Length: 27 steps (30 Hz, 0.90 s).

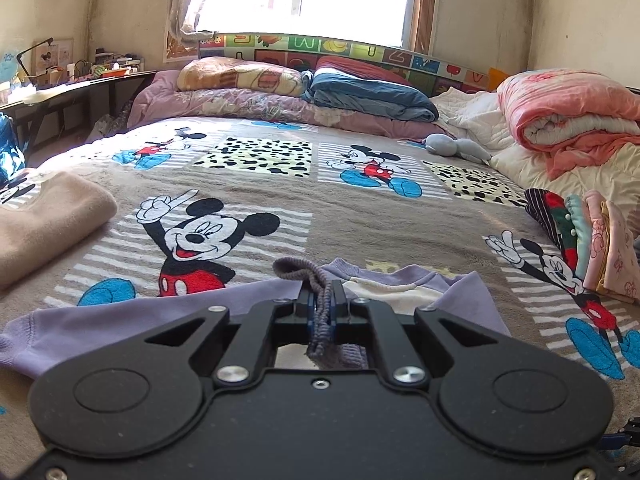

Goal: Fold clothes

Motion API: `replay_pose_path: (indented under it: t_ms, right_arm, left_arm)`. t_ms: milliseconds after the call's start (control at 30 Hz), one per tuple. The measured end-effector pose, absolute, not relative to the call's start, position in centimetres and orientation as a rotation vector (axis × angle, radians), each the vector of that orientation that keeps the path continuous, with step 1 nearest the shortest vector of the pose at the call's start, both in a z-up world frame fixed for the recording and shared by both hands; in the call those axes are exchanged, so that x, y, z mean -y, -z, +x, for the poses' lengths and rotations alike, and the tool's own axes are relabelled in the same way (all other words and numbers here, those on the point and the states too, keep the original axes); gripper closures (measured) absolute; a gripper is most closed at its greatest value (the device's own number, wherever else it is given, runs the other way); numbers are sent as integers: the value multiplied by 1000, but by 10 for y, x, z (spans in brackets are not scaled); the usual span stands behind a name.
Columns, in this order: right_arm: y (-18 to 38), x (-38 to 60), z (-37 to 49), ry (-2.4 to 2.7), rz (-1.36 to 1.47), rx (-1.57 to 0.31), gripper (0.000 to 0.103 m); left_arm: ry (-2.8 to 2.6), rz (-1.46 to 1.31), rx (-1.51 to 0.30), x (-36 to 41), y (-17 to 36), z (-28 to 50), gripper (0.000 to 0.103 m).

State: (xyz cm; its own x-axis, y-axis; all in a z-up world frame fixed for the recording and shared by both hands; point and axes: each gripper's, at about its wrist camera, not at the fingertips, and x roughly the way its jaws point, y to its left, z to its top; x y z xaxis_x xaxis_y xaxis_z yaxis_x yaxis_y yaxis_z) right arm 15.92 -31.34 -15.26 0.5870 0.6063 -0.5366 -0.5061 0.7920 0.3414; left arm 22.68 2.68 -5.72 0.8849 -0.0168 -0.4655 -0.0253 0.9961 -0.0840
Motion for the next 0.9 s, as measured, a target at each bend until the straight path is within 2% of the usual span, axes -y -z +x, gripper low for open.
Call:
replay_pose_path:
  t_ms: [133, 367, 400, 467, 667, 900]
  right_arm:
    - [150, 308, 148, -630, 125, -689, 53]
    - [144, 300, 119, -579, 97, -711, 54]
    - [145, 301, 116, -571, 99, -719, 57]
    - [145, 300, 112, -571, 109, -727, 85]
    - [130, 289, 92, -528, 83, -659, 90]
    - [98, 258, 86, -475, -41, -597, 90]
  left_arm:
    - [6, -35, -450, -23, 53, 219, 99]
    - [9, -113, -507, -36, 72, 229, 99]
    - [10, -124, -517, -37, 75, 230, 99]
    - [13, -143, -516, -40, 78, 228, 99]
    - [87, -138, -466, -39, 57, 238, 99]
    - [162, -128, -381, -45, 34, 250, 99]
